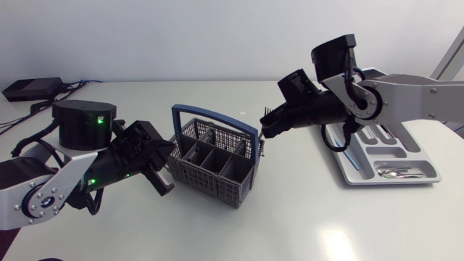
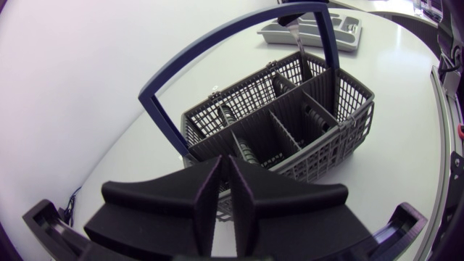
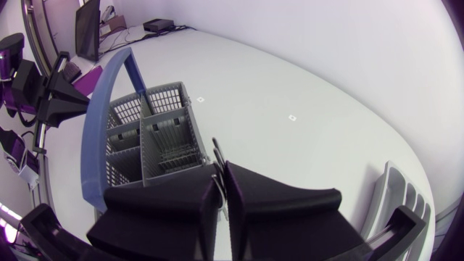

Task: Unload the cutlery basket into the drawer organizer.

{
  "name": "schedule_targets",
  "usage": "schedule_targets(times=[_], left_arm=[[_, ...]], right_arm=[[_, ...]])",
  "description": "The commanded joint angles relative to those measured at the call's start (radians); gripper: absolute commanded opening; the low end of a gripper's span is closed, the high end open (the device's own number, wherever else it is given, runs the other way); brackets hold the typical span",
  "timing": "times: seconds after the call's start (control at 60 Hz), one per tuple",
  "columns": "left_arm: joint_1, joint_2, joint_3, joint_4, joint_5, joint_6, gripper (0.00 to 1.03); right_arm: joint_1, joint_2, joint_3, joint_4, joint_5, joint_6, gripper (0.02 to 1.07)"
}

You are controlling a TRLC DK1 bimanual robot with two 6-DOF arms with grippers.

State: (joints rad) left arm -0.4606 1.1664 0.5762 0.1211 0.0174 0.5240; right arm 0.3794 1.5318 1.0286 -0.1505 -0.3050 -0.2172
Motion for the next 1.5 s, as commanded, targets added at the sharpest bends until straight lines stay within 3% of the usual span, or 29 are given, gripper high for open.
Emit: schedule_targets(times=[0.0,0.1,0.3,0.4,0.633,0.933,1.483], left_arm=[[-0.006,0.004,-0.027,0.0,-0.007,-0.012,0.12],[-0.01,0.007,-0.027,0.002,-0.008,-0.012,0.12],[-0.026,0.012,-0.035,0.003,-0.008,-0.013,0.12],[-0.024,0.013,-0.036,0.006,-0.008,-0.013,0.12],[-0.024,0.013,-0.044,0.015,-0.008,-0.013,0.12],[-0.027,0.018,-0.045,0.018,-0.008,-0.015,0.12],[-0.018,0.035,-0.056,0.035,-0.008,-0.013,0.12]], right_arm=[[-0.014,0.044,0.028,0.02,0.009,-0.025,0.13],[-0.017,0.065,0.059,0.019,0.009,-0.042,0.15],[-0.025,0.077,0.073,0.019,0.021,-0.039,0.62],[-0.037,0.037,0.041,0.022,0.021,-0.034,0.71],[-0.051,-0.098,-0.064,0.008,0.014,0.007,0.72],[-0.034,-0.107,-0.173,0.04,0.006,0.055,0.71],[-0.013,0.06,-0.108,0.134,-0.036,0.096,0.61]])
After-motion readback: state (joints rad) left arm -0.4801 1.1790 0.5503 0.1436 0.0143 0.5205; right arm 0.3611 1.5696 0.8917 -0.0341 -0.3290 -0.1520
